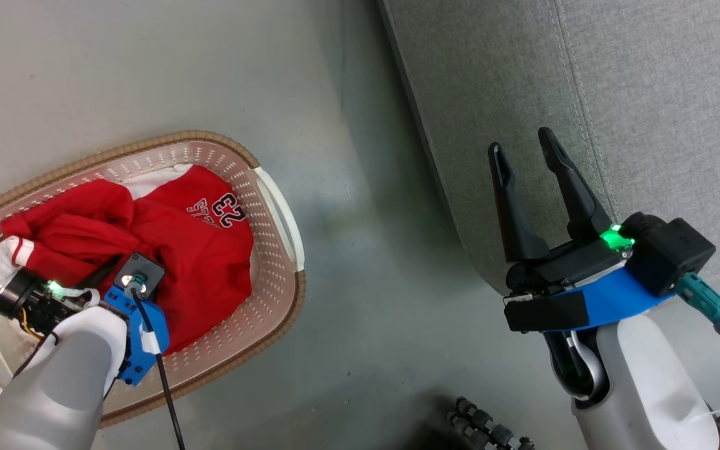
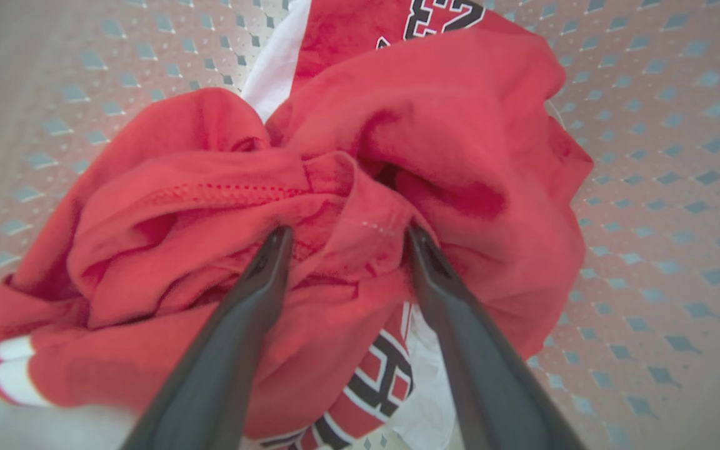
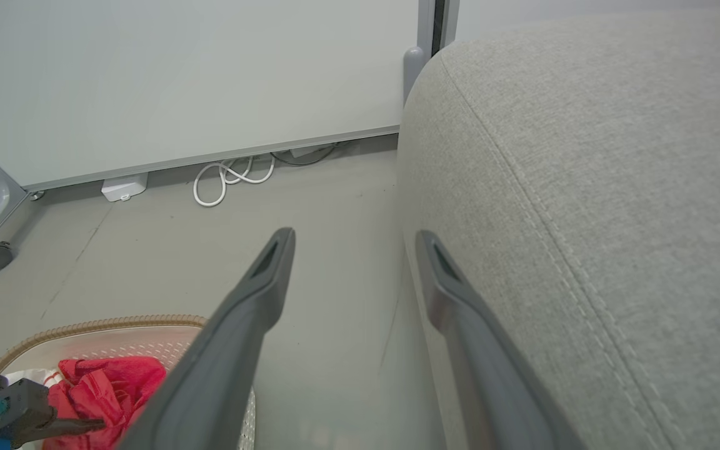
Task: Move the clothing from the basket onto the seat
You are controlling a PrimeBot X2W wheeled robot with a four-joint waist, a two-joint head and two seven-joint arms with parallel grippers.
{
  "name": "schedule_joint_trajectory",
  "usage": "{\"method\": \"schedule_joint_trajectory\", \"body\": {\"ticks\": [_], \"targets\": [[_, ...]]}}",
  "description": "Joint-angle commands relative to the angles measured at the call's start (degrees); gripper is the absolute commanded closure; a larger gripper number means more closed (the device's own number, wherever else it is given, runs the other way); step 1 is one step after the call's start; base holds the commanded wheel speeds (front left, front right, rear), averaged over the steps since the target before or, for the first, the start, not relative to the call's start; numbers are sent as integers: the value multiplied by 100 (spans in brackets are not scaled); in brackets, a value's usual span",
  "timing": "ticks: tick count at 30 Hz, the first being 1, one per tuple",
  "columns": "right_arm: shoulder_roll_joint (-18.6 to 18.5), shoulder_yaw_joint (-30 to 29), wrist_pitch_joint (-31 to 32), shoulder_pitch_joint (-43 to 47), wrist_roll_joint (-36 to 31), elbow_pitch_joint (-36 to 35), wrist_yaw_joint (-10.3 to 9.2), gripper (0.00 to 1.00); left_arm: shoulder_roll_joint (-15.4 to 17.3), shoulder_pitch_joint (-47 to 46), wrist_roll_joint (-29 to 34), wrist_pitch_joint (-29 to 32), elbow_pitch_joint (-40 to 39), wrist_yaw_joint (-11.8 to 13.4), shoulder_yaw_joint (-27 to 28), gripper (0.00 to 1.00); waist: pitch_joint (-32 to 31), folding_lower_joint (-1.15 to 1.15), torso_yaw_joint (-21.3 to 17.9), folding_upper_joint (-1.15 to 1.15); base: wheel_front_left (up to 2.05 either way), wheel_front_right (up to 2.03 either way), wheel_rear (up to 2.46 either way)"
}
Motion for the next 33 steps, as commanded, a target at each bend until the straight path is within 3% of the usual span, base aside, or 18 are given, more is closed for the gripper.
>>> {"method": "schedule_joint_trajectory", "body": {"ticks": [1,2,3,4,5,23,33], "targets": [[-4,9,-19,-101,43,-28,1,0,6,-88,-8,32,43,39,-5,0,8,-1,-12,0,0,0,0],[-4,13,-19,-104,55,-32,1,0,3,-100,-22,56,72,45,-8,0,10,-1,-18,0,0,0,0],[-4,18,-19,-107,57,-32,1,0,-1,-114,-34,76,92,56,-15,20,10,-1,-24,0,0,0,0],[-4,18,-19,-110,64,-31,1,0,-8,-126,-47,103,113,51,-20,68,10,-1,-28,0,0,0,0],[-4,22,-19,-112,79,-33,1,0,-15,-133,-50,121,132,37,-27,100,9,-1,-30,0,0,0,0],[-4,-37,-19,-103,-41,70,1,0,-160,-75,-327,-168,264,-139,-102,100,-328,-1,161,0,0,0,0],[-10,-274,-19,268,-359,433,1,0,-867,348,-658,-662,273,-144,-12,100,-1675,-1,884,0,0,0,0]]}}
